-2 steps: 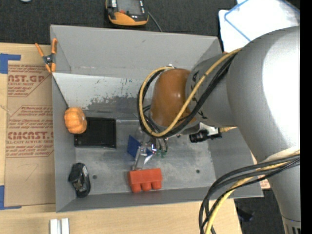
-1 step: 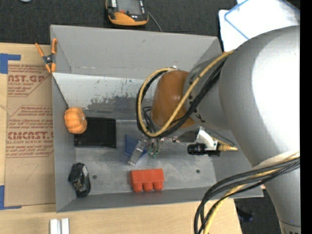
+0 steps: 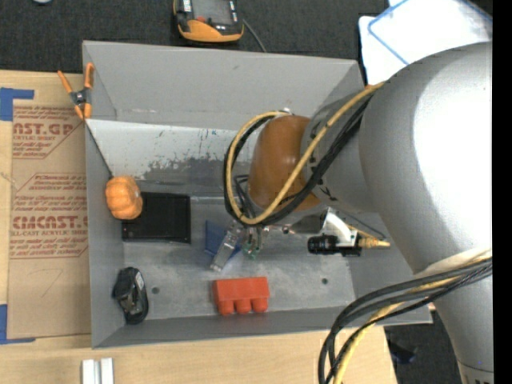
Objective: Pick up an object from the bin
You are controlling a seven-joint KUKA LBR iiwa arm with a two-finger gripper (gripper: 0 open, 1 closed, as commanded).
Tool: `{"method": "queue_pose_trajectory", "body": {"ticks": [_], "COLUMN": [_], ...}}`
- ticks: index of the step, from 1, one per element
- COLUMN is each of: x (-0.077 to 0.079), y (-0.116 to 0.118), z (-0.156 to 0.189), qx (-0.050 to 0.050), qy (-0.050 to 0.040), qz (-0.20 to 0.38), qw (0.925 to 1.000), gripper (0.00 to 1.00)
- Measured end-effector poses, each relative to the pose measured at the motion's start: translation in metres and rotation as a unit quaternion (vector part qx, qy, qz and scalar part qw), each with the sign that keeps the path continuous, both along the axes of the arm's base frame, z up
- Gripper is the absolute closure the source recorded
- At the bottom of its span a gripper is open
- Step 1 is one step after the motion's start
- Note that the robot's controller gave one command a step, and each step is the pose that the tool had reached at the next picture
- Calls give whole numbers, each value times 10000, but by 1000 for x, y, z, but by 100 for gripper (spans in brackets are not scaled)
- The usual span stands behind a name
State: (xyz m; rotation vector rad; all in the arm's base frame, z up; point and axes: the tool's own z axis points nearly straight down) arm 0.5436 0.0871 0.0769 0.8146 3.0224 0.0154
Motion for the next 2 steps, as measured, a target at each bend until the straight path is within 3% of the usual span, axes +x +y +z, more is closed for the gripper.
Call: {"method": "queue_pose_trajectory", "body": {"ticks": [1,2], "x": [-2,-3], "y": [0,0], "z": [9,48], "qx": [-4,-5], "qy": [27,42], "qz": [3,4], "qw": [10000,10000], "gripper": [100,100]}}
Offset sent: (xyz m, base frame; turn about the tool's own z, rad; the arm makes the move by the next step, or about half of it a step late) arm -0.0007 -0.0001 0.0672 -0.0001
